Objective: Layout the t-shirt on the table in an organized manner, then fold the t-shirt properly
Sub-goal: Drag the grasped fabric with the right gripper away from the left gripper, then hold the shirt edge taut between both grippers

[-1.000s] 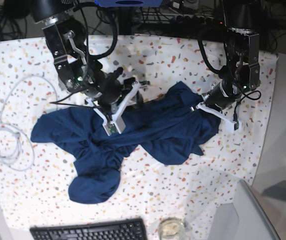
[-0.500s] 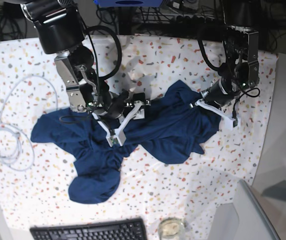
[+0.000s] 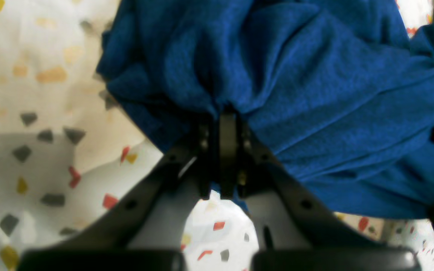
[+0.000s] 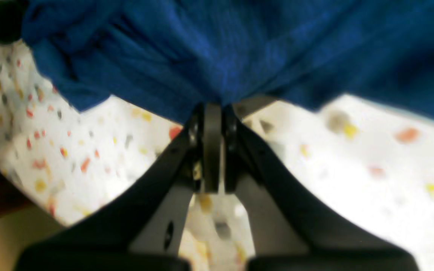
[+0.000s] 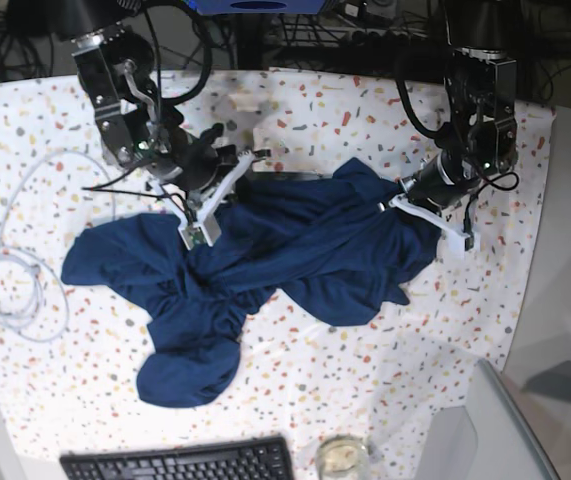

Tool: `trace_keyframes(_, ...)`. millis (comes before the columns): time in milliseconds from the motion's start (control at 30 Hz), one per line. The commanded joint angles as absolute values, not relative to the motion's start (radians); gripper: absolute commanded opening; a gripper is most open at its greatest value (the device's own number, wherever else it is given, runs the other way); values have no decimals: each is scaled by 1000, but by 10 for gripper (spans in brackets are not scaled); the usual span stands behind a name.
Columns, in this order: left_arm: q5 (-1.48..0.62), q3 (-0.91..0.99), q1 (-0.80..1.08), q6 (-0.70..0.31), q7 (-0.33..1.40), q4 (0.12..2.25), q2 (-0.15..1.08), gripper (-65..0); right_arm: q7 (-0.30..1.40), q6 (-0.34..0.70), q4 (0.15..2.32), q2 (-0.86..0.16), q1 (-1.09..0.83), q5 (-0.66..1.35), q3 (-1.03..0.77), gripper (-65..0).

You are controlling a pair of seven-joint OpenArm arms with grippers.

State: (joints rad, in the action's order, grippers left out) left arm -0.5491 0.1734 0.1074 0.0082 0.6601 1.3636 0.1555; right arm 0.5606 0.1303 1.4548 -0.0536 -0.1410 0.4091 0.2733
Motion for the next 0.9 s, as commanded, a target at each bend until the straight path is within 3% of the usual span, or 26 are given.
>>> trace_keyframes(0,-555,176,110,5,647,1391,166,-650,539,137,1514,-74,-156,420,268,-650)
trace_keyframes(167,-555,176,176,5,647,1497,179,-650,539,137,1685,-168,-298,421,222,-650)
trace_keyframes(500,-555,177,364,5,651,1797,292,-650,538,137,1870,-229,-595,421,-130,-650)
trace_keyframes(867,-555,163,421,5,645,1681,314,-650,538,137,1954,-220,-615,423,-486,-650)
